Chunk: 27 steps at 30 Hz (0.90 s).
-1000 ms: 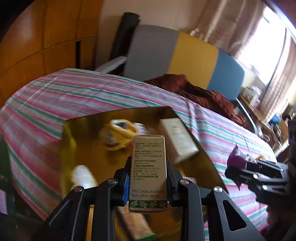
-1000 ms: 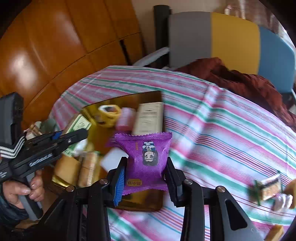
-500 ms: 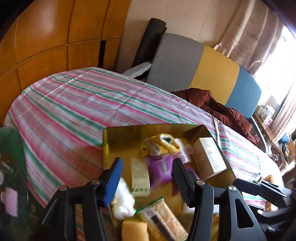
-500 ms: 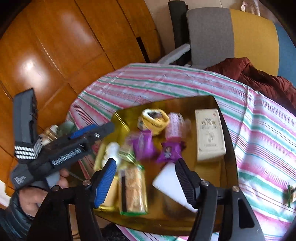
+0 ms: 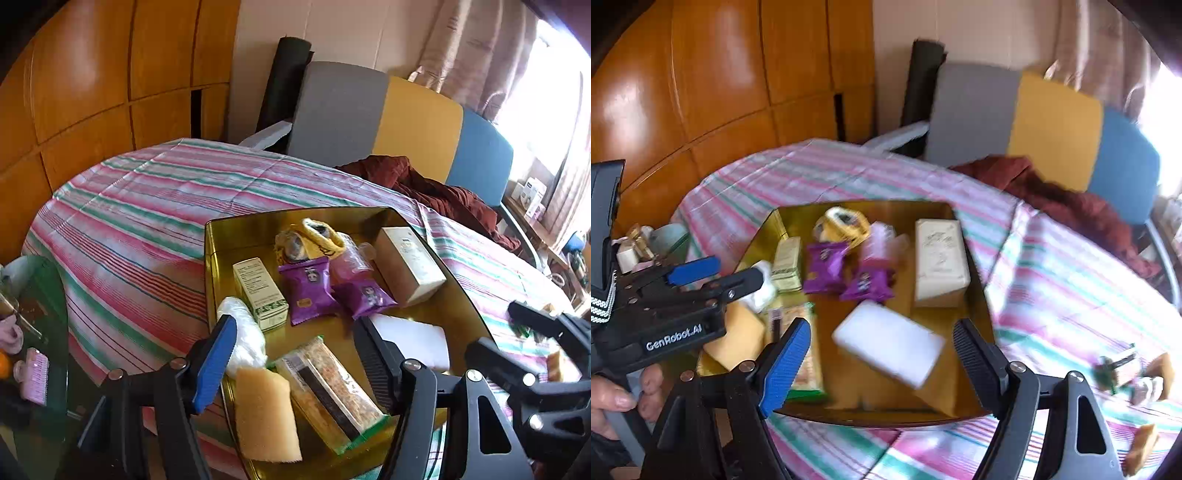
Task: Organize objects
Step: 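Carry the small box and purple packet to the tray and release them, then move both tools back toward the sponges, ball and biscuit pack on the table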
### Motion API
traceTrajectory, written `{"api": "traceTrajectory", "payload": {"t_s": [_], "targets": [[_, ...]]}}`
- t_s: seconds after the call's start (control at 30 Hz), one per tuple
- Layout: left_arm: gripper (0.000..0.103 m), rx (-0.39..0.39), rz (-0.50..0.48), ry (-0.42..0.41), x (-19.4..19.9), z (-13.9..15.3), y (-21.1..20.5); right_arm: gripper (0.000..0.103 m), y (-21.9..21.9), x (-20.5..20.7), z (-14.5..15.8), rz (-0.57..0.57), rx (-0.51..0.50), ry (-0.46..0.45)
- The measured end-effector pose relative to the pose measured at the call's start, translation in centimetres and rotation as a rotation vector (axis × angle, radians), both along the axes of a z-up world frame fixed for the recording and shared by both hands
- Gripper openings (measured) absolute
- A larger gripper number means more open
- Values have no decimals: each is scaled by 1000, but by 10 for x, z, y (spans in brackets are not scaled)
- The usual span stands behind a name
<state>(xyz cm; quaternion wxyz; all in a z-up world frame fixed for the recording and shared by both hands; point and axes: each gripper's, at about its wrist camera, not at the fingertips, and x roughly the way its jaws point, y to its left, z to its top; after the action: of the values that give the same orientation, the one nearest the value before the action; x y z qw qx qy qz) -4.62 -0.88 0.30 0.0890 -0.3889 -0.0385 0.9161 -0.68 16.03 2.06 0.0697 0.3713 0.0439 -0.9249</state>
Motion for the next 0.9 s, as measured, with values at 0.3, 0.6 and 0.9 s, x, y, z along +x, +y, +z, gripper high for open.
{"api": "traceTrajectory", "payload": {"t_s": [0.3,0.6,0.9], "targets": [[71,-60,-44,70,21,9,24,82,14,20,13,-112,81,123],[75,-100,-95,93,31,11,43,81,27,10,-10,-138,6,-20],[77,-118,-138,69,34,4,57,91,60,14,-28,-161,-119,-93]]}}
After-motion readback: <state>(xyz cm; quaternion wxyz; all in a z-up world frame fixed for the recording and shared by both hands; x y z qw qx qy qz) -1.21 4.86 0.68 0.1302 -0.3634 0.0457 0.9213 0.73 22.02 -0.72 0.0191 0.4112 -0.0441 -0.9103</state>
